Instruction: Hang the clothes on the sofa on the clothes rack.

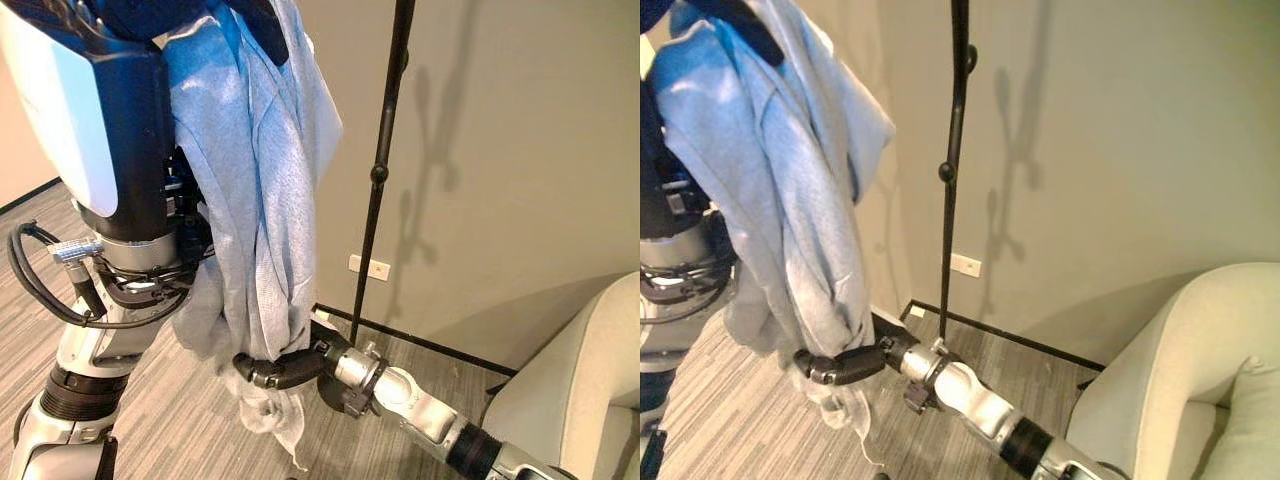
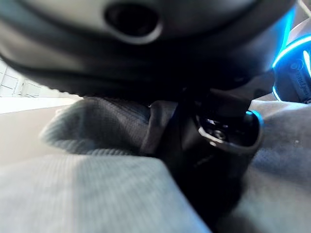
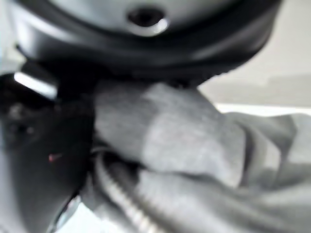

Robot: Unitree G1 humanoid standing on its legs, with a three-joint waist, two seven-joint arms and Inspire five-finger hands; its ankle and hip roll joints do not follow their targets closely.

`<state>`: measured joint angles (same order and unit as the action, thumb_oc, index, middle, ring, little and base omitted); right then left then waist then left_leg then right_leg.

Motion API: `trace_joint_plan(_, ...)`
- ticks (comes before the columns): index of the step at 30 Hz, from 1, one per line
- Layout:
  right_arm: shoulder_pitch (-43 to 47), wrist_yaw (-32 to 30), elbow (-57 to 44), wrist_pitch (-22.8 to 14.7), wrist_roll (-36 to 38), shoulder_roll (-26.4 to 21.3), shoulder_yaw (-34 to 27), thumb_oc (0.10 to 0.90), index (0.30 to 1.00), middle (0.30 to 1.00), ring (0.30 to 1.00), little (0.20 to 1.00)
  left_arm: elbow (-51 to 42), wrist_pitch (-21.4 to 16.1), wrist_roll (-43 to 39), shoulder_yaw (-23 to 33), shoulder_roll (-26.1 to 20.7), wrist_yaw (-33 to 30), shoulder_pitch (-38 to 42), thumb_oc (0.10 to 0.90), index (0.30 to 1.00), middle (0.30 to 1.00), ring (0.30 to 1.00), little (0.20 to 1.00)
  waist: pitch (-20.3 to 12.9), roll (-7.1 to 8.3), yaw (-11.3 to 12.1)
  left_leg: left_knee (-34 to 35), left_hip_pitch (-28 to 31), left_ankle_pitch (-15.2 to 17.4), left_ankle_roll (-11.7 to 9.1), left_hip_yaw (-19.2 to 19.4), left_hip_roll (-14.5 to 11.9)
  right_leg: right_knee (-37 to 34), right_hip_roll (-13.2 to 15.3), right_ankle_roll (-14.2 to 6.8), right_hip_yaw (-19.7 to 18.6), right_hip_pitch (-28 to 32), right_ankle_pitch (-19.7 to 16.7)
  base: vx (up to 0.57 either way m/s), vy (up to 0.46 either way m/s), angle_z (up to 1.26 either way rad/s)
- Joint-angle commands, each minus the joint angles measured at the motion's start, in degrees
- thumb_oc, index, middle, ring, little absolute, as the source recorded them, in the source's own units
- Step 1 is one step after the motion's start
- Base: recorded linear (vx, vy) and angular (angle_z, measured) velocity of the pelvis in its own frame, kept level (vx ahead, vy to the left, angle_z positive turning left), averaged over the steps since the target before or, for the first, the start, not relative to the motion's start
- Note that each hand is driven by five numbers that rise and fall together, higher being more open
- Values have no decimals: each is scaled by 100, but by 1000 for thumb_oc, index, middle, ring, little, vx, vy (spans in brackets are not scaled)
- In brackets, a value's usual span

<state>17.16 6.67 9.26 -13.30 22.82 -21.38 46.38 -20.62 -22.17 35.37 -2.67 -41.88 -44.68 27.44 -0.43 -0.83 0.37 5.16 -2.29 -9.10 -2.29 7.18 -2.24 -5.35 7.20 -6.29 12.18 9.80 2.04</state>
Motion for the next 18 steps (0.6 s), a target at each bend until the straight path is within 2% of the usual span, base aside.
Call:
trace_joint_plan(1, 171, -188, -330, -485, 177, 199, -496, 400, 300, 300, 300, 300, 460, 285, -472, 338, -96, -350, 920, 400, 300, 300, 300, 300, -273, 162, -27, -16, 319, 784, -172, 249, -227, 35, 18, -93, 11, -63, 150, 24, 12, -8)
trace_joint_plan(3, -168, -159, -324, -496, 788, 180, -788, 400, 300, 300, 300, 300, 533, 356, -439, 364, -203, -370, 953, 400, 300, 300, 300, 300, -289, 153, -90, -16, 385, 827, -150, 303, -226, 35, 33, -114, -25, -50, 138, 33, 20, -4)
trace_joint_plan(4, -178, -147, -335, -491, 806, 169, -800, 400, 300, 300, 300, 300, 539, 355, -439, 352, -200, -374, 960, 400, 300, 300, 300, 300, -289, 155, -77, -16, 391, 829, -150, 309, -225, 35, 34, -115, -30, -47, 138, 33, 21, -8)
trace_joint_plan(7, -552, -6, -702, -555, 1489, -28, -1212, 400, 300, 300, 300, 300, 632, 422, -316, 406, -369, -439, 954, 400, 300, 300, 300, 300, -289, 145, -151, -16, 455, 866, -126, 364, -203, 35, 58, -149, -69, -31, 116, 23, 35, -25)
trace_joint_plan(9, -797, -27, -1036, -606, 1516, -265, -1504, 400, 300, 300, 300, 300, 660, 455, -278, 467, -473, -456, 898, 400, 300, 300, 300, 300, -286, 142, -206, -16, 489, 902, -111, 403, -183, 35, 80, -176, -96, -24, 92, 26, 53, -6)
trace_joint_plan(11, -1283, -160, -1809, -680, 1056, -749, -2161, 400, 300, 300, 300, 300, 691, 468, -268, 645, -629, -461, 789, 400, 300, 300, 300, 300, -275, 130, -321, -16, 517, 939, -84, 464, -159, 75, 127, -221, -112, -48, 50, 20, 61, -3)
trace_joint_plan(12, -1291, -164, -1819, -674, 1054, -753, -2165, 400, 300, 300, 300, 300, 691, 468, -268, 643, -626, -461, 788, 400, 300, 300, 300, 300, -278, 128, -317, -16, 517, 939, -84, 464, -159, 78, 127, -221, -113, -50, 51, 18, 67, -18)
trace_joint_plan(13, -1666, -537, -2377, -736, 138, -1025, -2854, 400, 300, 300, 300, 300, 645, 517, -172, 881, -821, -480, 594, 400, 300, 300, 300, 300, -274, 122, -414, -16, 520, 980, -58, 511, -131, 184, 164, -260, -144, -103, 38, 14, 48, -17)
trace_joint_plan(14, -1673, -539, -2385, -731, 136, -1026, -2856, 400, 300, 300, 300, 300, 644, 517, -172, 881, -818, -479, 592, 400, 300, 300, 300, 300, -279, 120, -411, -16, 517, 980, -58, 513, -132, 186, 164, -260, -146, -107, 39, 25, 75, -21)
trace_joint_plan(15, -1852, -812, -2670, -814, -377, -1063, -3271, 400, 300, 300, 300, 300, 596, 573, -67, 1065, -920, -555, 420, 400, 300, 300, 300, 300, -265, 117, -468, -16, 518, 998, -34, 532, -125, 223, 184, -277, -157, -137, 17, 19, 41, -14)
trace_joint_plan(17, -2029, -1150, -2993, -850, -950, -1071, -3651, 400, 300, 300, 300, 300, 507, 604, 12, 1285, -924, -675, 203, 400, 300, 300, 300, 300, -264, 106, -505, -16, 537, 1014, -10, 557, -114, 240, 199, -299, -159, -158, 0, 23, 62, -20)
trace_joint_plan(18, -2092, -1490, -3240, -902, -1510, -1056, -3976, 400, 300, 300, 300, 300, 444, 644, 137, 1471, -962, -833, 45, 400, 300, 300, 300, 300, -272, 98, -533, -16, 550, 1033, 10, 577, -107, 243, 212, -313, -170, -165, -10, 35, 111, -25)
